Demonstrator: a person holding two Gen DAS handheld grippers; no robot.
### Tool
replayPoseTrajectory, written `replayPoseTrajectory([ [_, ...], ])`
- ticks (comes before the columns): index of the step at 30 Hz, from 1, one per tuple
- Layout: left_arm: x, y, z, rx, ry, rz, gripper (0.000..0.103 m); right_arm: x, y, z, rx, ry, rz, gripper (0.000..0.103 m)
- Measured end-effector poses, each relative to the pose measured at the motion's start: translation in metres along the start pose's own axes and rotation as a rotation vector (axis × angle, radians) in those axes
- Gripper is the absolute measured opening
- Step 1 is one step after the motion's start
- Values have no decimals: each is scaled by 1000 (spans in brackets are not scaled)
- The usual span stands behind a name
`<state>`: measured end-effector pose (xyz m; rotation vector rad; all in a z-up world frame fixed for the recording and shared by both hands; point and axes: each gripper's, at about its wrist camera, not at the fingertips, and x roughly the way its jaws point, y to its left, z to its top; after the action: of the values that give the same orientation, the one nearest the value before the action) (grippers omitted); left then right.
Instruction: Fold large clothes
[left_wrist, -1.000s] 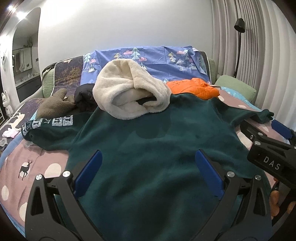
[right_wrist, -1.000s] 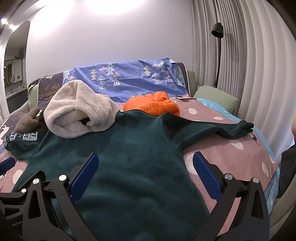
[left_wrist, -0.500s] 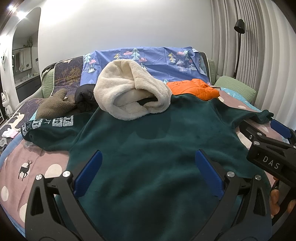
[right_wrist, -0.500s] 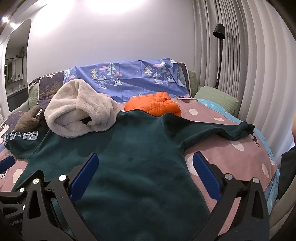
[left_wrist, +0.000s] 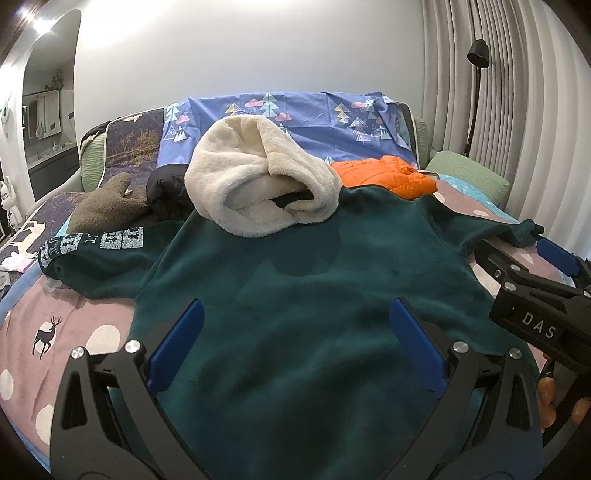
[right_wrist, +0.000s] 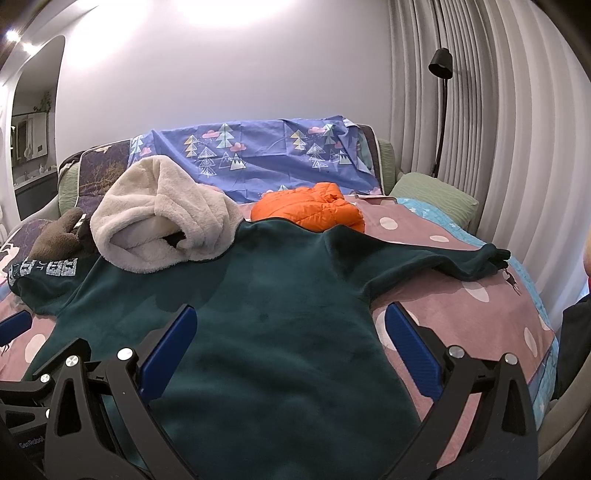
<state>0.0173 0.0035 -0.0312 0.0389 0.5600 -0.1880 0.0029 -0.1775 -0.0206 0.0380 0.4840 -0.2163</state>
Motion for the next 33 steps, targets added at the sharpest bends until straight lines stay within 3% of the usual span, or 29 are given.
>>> replayPoseTrajectory([
  [15, 2, 7, 10, 23, -12, 29, 101, 2, 3, 10, -46, -1, 19, 102],
  [19, 8, 35, 32, 0, -20, 68, 91, 9, 3, 37, -64, -20, 111, 101],
  [22, 24, 66, 60, -26, -23, 129, 89, 27, 10, 62, -87, -10, 141, 81],
  [26, 56, 94, 96, -38, 4, 122, 88, 68, 30, 95, -148, 41, 191, 54],
  [28, 73, 103, 112, -55, 24, 99, 88, 93, 42, 112, -158, 82, 248, 49],
  [33, 130, 139, 155, -143, 71, 44, 88, 153, 71, 158, -140, 155, 332, 49],
])
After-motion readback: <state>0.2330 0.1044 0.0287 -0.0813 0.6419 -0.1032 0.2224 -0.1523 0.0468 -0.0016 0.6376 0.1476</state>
